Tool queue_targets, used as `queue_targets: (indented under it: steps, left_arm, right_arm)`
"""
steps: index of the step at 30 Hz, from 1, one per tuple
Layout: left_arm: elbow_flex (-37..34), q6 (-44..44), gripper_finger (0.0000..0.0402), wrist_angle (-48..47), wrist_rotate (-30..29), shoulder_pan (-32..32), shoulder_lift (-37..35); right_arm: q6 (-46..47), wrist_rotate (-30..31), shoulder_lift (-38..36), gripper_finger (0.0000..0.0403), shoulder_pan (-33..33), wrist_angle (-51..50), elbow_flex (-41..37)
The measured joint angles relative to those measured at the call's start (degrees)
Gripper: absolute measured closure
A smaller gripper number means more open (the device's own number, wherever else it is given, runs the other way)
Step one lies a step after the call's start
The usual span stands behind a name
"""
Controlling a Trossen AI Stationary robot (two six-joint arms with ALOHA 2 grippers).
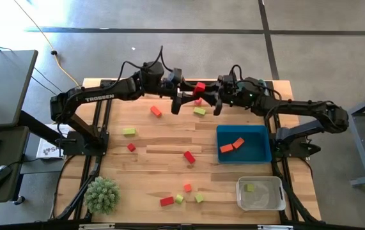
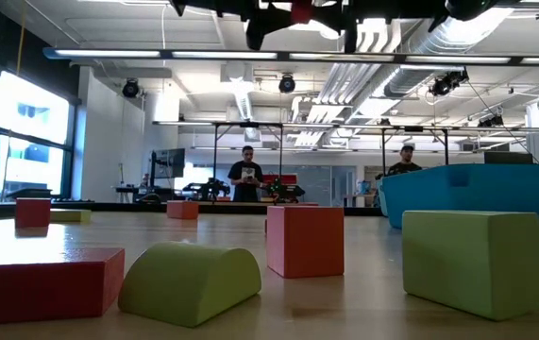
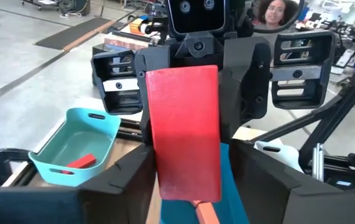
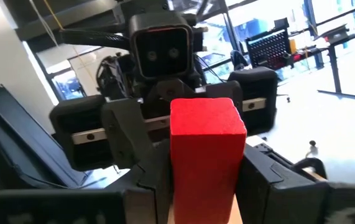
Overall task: Sort & place blocks by color
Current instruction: Put the red wooden block into the green bin
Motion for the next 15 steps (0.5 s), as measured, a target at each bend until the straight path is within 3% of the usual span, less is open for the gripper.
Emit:
queue_targets:
  steps: [7,15]
  left_arm:
    - [0.05,1.77,0.0167,-1.15,-8.09,0.35,0.07]
    - [0.08,2.11,0.0158,-4.14,-13.84,2.76,0.04]
  right_arm:
    - [-0.96,-1.08,-0.15,0.0292,-3.85,-3.07,0.02]
    - [-3.94,-1.4,-0.95,0.0291,-9.46,-13.39,0.02]
